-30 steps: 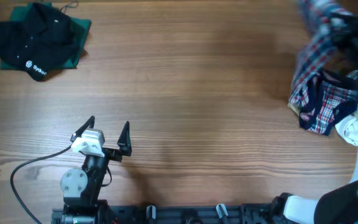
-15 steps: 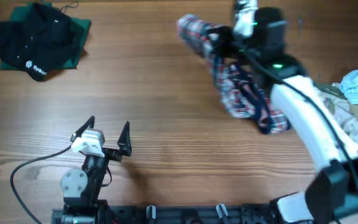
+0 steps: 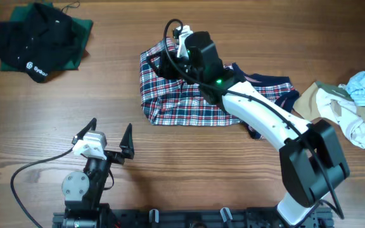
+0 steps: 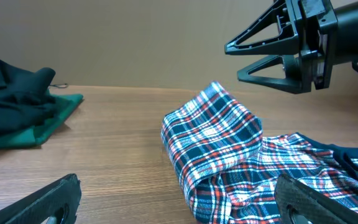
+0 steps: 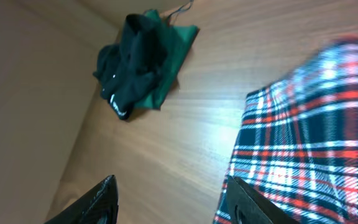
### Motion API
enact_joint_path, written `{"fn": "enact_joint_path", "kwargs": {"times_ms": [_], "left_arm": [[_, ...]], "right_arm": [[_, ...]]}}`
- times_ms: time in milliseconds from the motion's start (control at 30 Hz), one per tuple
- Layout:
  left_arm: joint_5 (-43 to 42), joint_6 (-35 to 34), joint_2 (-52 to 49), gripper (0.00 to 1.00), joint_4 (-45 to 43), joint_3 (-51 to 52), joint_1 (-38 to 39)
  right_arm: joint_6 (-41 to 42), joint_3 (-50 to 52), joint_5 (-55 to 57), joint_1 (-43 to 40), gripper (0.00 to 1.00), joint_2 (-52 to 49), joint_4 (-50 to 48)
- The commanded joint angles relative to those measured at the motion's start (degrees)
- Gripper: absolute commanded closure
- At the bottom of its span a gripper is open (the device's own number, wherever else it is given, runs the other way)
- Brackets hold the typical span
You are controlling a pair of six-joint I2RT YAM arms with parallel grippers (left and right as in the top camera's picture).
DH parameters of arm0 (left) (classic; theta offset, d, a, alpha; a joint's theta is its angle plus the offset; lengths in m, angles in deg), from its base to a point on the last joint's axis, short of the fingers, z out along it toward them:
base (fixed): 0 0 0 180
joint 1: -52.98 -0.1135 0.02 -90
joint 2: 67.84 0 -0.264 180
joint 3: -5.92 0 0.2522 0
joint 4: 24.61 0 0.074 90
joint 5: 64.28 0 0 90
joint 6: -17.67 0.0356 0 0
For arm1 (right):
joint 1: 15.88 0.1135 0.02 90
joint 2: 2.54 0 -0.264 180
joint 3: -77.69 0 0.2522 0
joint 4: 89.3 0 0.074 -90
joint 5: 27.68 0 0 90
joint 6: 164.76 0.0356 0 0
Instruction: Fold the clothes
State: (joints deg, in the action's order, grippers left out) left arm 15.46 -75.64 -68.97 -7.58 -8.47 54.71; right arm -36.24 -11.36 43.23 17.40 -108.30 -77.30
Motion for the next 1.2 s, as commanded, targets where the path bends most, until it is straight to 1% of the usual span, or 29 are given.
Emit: {"fn": "enact_joint_path", "kwargs": {"times_ms": [0, 67, 133, 167, 267, 367, 400, 500, 633, 767, 933, 1067, 1100, 1167], "left_arm": [[0.5, 0.0, 0.2, 0.00, 0.2, 0.3, -0.4], [0.5, 0.0, 0.2, 0.00, 0.2, 0.3, -0.4], [0.5, 0.0, 0.2, 0.00, 0.2, 0.3, -0.4], [0.5, 0.0, 0.2, 0.00, 0.2, 0.3, -0.4], [0.5, 0.0, 0.2, 0.00, 0.2, 0.3, -0.4], [0.5, 0.0, 0.2, 0.00, 0.2, 0.3, -0.4], [0.5, 0.0, 0.2, 0.00, 0.2, 0.3, -0.4], [0.5, 0.0, 0.2, 0.00, 0.2, 0.3, -0.4], [0.5, 0.0, 0.2, 0.00, 0.2, 0.3, -0.4], [0.5, 0.0, 0.2, 0.00, 0.2, 0.3, -0.4], [0.5, 0.0, 0.2, 0.00, 0.2, 0.3, -0.4], [0.5, 0.0, 0.2, 0.00, 0.2, 0.3, -0.4], [0.5, 0.0, 0.2, 0.00, 0.2, 0.3, -0.4], [0.5, 0.0, 0.2, 0.00, 0.2, 0.3, -0.4]], "right_arm": [[-1.7, -1.0, 2.9, -3.2, 0.43, 4.4, -0.1], [-3.9, -1.0, 3.6, -6.3, 0.42, 6.8, 1.3], [-4.7, -1.0, 6.8, -8.9, 0.39, 8.8, 6.6], [-4.7, -1.0, 8.4, -10.4, 0.38, 9.6, 10.7], [-3.7, -1.0, 4.7, -12.4, 0.27, 8.2, 20.5], [-3.4, -1.0, 1.2, -10.1, 0.19, 4.0, 20.5], [-2.1, -1.0, 1.0, -9.3, 0.15, 2.3, 20.2], [3.2, -1.0, 0.6, -8.3, 0.11, -1.8, 19.7], [3.5, -1.0, -8.0, -8.3, 0.11, -6.6, 16.8], [3.7, -1.0, -7.8, -7.5, 0.10, -9.6, 16.6], [3.7, -1.0, -7.4, -5.8, 0.10, -10.2, 13.1], [5.1, -1.0, -4.1, -4.1, 0.11, -10.2, 12.7], [5.0, -1.0, -2.9, -3.6, 0.14, -10.2, 12.7], [5.0, -1.0, -2.0, -3.0, 0.31, -10.2, 12.6]]}}
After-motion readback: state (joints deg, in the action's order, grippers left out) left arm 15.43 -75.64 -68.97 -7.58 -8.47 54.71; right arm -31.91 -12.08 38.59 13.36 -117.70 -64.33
